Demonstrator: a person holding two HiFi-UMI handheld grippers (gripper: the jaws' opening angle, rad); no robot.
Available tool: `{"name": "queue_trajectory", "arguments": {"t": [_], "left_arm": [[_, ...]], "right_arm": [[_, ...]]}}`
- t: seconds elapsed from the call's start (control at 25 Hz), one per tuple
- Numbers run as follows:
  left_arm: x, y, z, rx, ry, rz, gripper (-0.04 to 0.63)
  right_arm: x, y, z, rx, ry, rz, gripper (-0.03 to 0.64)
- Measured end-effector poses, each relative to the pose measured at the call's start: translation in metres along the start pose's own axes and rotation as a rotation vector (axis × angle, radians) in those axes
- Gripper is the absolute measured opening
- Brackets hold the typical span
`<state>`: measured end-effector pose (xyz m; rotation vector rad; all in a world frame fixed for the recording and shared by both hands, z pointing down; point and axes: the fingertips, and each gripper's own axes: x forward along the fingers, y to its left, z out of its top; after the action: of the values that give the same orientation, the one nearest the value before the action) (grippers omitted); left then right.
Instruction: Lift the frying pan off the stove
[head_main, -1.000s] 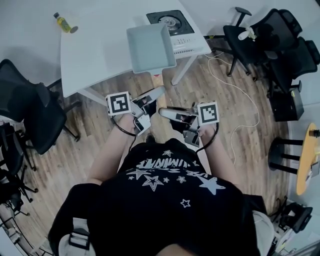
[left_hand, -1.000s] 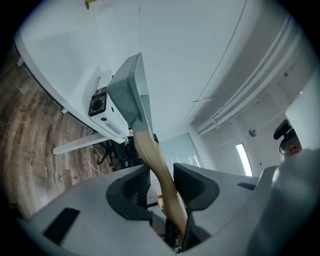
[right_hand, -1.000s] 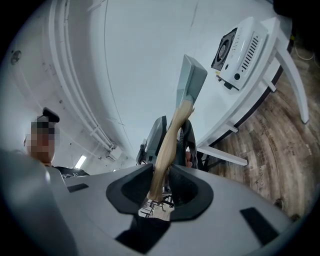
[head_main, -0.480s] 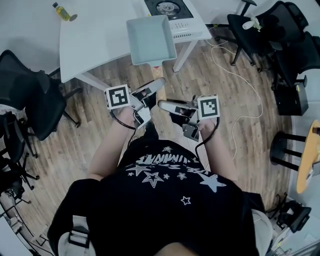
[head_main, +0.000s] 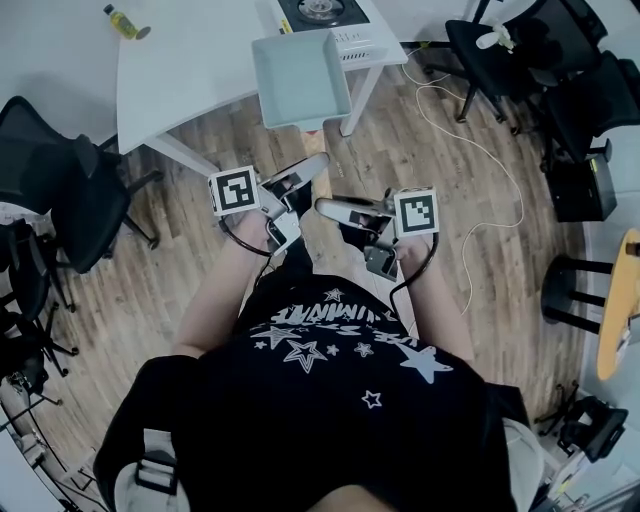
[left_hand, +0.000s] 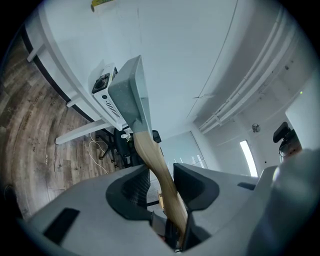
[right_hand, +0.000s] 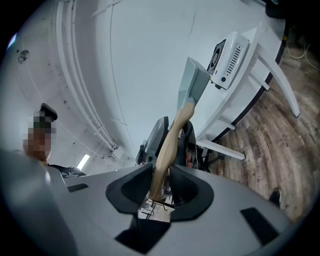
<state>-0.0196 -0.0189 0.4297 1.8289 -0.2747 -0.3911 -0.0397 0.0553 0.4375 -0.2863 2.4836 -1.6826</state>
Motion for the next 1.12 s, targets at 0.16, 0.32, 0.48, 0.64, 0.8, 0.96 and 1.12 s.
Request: {"name": "queue_trajectory", "arguments": {"t": [0.16, 0.32, 0.48, 0.64, 0.8, 0.96, 1.12], "left_arm": [[0.002, -0.006, -0.016, 0.004, 0.007, 0.001, 0.146], [0.003, -0.014, -0.034, 0.014, 0.006, -0.002, 0.146], [-0.001, -0.018, -0.052, 0.008, -0.001, -0.003, 0.146], [-0.009, -0.023, -0.068, 0.004, -0.013, 0.000, 0.147], [-0.020, -0.025, -0.080, 0.003, -0.029, 0.007, 0.147], [-0.026, -0.026, -0.093, -0.008, -0.045, 0.005, 0.147], [-0.030, -0.026, -0.108, -0.009, -0.048, 0.010, 0.147]], "right_arm": [[-0.009, 0.011, -0.010, -0.020, -0.005, 0.011, 0.106], [-0.024, 0.013, -0.025, -0.023, 0.007, -0.018, 0.106], [-0.030, 0.024, -0.040, -0.026, 0.013, 0.017, 0.107], [-0.032, 0.032, -0.057, -0.028, 0.027, 0.032, 0.110], [-0.034, 0.037, -0.073, -0.027, 0.040, 0.036, 0.112], [-0.037, 0.039, -0.087, -0.024, 0.053, 0.032, 0.112], [-0.044, 0.042, -0.101, -0.018, 0.060, 0.029, 0.114]]}}
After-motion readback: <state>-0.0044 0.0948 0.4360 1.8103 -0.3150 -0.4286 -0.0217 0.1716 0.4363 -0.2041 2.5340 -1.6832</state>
